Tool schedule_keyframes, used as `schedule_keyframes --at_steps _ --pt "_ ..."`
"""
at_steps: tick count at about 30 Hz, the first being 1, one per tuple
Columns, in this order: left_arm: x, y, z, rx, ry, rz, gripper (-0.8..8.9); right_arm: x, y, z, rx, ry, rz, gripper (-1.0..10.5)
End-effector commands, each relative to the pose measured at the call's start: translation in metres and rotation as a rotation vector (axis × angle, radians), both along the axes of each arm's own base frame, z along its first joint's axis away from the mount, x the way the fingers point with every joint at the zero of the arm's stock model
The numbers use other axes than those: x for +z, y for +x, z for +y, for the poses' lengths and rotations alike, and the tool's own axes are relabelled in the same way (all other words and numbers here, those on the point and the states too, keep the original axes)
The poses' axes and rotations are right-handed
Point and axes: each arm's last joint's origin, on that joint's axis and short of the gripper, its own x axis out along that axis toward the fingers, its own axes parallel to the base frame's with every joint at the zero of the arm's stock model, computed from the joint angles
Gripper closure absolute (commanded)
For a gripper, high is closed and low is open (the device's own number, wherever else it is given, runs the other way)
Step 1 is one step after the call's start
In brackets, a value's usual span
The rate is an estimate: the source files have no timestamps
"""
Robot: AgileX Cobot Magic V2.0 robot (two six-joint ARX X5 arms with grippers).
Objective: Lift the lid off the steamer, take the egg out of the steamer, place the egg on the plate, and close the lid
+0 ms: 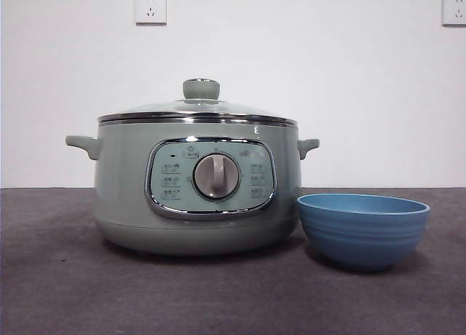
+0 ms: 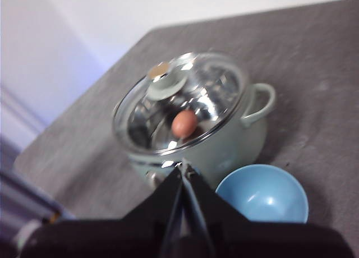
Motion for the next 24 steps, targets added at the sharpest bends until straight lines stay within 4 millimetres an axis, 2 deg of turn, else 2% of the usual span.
schedule_keyframes --at_steps 1,6,16,18,20,21,22,23,24 --pt "0.011 0.002 -0.001 -0.07 0.04 0.0 8.21 0.013 0.006 0.002 0.086 -0.097 -0.013 9.6" --pt "0.024 0.004 -0.002 -0.121 0.07 0.042 8.21 0.025 0.012 0.006 0.171 -0.174 0.071 9.6" --pt "0.028 0.003 -0.003 -0.174 0.076 0.07 8.04 0.027 0.014 0.01 0.207 -0.191 0.102 9.3" --pt "0.028 0.003 -0.003 -0.173 0.072 0.074 6.91 0.027 0.014 0.01 0.204 -0.187 0.107 8.3" --pt "0.028 0.003 -0.003 -0.172 0.07 0.074 4.42 0.027 0.014 0.01 0.199 -0.182 0.112 6.4" --pt "0.028 0.003 -0.003 -0.173 0.071 0.073 3.5 0.027 0.015 0.01 0.196 -0.177 0.116 5.6" --pt "0.028 0.003 -0.003 -0.173 0.071 0.07 3.0 0.027 0.015 0.01 0.193 -0.173 0.119 4.8" --pt "0.029 0.003 -0.003 -0.174 0.071 0.068 3.04 0.027 0.015 0.01 0.192 -0.172 0.118 4.3" --pt "0.029 0.003 -0.003 -0.174 0.071 0.064 3.04 0.027 0.015 0.01 0.192 -0.172 0.119 4.4"
